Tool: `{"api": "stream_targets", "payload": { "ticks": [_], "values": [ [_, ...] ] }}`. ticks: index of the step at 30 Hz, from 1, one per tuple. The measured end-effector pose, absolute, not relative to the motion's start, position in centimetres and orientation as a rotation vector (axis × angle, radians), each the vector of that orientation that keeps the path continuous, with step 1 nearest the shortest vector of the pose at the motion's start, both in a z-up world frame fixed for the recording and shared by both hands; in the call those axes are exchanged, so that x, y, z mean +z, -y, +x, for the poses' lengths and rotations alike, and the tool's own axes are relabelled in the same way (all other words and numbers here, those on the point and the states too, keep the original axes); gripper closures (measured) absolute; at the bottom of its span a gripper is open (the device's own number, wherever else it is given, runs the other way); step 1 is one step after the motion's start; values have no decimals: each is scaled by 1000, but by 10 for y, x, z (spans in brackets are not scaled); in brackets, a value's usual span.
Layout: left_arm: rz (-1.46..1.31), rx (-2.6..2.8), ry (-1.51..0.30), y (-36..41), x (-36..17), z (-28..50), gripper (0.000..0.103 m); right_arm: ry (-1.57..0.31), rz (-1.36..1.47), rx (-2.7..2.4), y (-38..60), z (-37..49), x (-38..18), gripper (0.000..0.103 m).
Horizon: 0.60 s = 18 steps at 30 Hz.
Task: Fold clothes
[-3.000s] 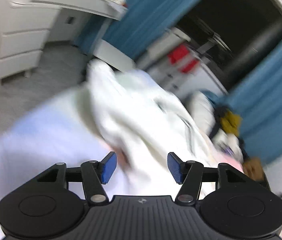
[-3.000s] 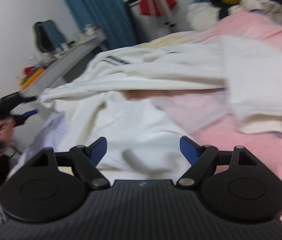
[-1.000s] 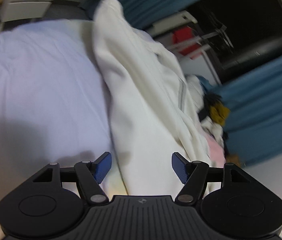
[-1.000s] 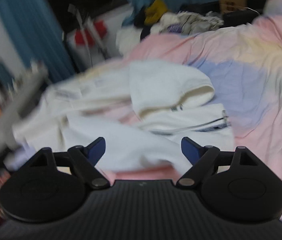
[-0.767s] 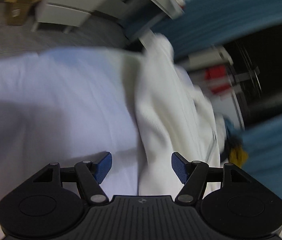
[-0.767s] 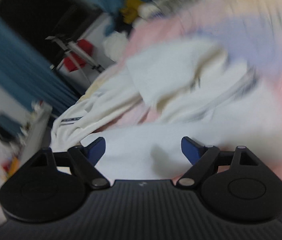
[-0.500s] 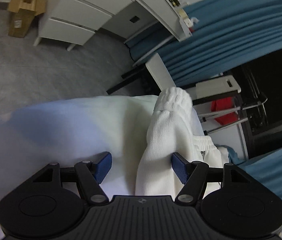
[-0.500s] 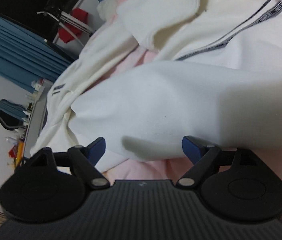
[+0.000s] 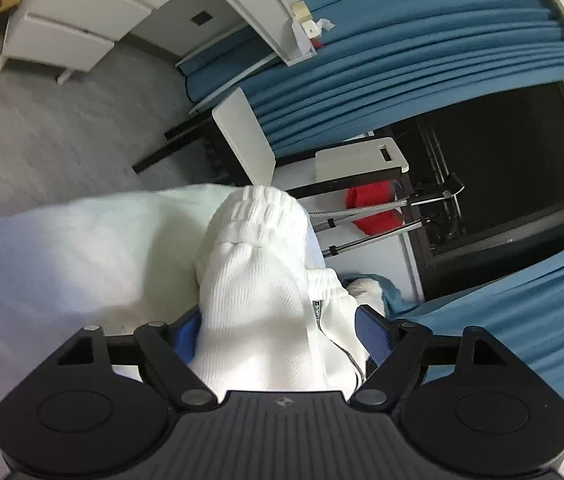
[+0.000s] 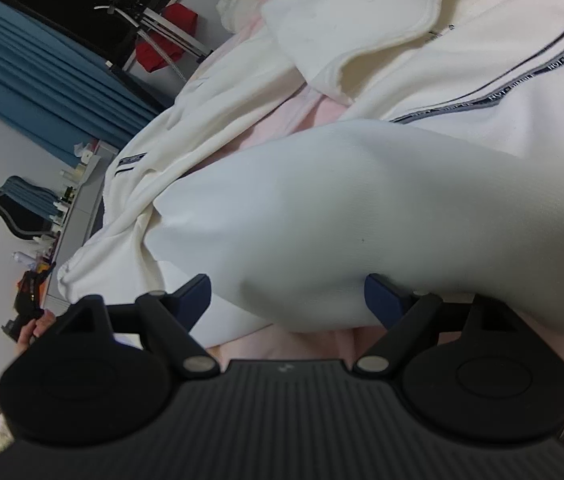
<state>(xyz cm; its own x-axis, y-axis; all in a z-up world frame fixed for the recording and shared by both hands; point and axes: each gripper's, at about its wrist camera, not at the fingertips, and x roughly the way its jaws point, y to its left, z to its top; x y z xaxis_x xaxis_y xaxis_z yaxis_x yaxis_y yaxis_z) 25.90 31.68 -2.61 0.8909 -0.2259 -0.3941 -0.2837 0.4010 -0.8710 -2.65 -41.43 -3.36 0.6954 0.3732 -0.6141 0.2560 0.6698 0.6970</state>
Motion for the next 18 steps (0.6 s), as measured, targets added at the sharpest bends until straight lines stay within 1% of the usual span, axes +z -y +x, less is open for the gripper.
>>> {"api": "stream_targets", "payload": {
  "ticks": [3, 5, 6, 7, 8, 9, 10, 15, 18],
  "values": [
    [-1177, 56, -504, -314, -34, 261, 24, -818, 860, 59, 416, -27, -33, 17],
    [-1147, 87, -538, -311, -38, 268, 42, -810, 859, 38, 416, -27, -33, 18],
    [-1115, 102, -555, -309, -37, 269, 60, -804, 863, 15, 418, -28, -34, 18],
    [-1074, 114, -567, -307, -34, 265, 72, -795, 870, -11, 420, -29, -34, 18],
    [-1035, 123, -569, -307, -32, 258, 76, -787, 881, -31, 423, -31, -35, 18],
    [-1007, 127, -562, -307, -28, 252, 83, -781, 892, -45, 426, -31, -35, 18],
    [-987, 129, -553, -305, -21, 248, 87, -774, 897, -55, 427, -32, -35, 18],
    [-959, 102, -509, -306, 17, 207, 89, -715, 878, -85, 431, -37, -27, 18],
    [-939, 88, -494, -304, 34, 175, 90, -653, 876, -62, 439, -48, -8, 18]
  ]
}}
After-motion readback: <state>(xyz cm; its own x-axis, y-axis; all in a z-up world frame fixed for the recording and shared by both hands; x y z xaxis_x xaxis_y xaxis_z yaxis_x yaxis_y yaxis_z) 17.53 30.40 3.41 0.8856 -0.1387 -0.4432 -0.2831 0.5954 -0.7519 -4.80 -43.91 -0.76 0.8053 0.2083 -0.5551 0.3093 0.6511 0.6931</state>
